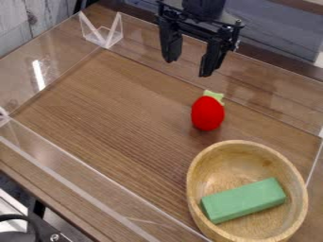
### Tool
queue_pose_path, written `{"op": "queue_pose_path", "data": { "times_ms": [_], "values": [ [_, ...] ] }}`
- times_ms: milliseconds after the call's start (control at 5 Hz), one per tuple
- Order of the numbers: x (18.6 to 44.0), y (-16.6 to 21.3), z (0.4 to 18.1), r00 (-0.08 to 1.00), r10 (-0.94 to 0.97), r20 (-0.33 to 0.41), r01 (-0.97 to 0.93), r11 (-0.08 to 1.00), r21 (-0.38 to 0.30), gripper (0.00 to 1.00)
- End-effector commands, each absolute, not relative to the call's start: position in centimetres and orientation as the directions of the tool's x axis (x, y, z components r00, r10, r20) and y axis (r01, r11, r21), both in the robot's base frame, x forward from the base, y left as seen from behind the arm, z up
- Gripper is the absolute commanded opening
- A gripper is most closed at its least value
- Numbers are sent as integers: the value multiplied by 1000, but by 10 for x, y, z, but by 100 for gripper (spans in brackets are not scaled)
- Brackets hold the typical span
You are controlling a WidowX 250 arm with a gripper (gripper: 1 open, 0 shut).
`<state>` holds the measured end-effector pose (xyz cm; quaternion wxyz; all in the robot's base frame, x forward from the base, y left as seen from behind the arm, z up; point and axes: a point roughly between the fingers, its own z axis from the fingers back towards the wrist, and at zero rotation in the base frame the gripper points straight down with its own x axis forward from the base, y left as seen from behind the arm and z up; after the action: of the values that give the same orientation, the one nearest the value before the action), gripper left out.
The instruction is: Move the red object to the left side of the table
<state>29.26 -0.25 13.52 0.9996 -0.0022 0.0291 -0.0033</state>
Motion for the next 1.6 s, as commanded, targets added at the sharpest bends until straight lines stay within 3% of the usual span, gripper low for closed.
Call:
{"op": "queue_pose_path", "data": {
  "times_ms": [0, 800, 1400],
  "values": [
    [292, 2, 118, 998, 15, -66, -16, 1000, -12, 100],
    [297, -37, 75, 982, -189, -22, 188, 982, -19, 100],
    [325, -25, 76, 992, -118, 33, 118, 993, -15, 100]
  ]
}}
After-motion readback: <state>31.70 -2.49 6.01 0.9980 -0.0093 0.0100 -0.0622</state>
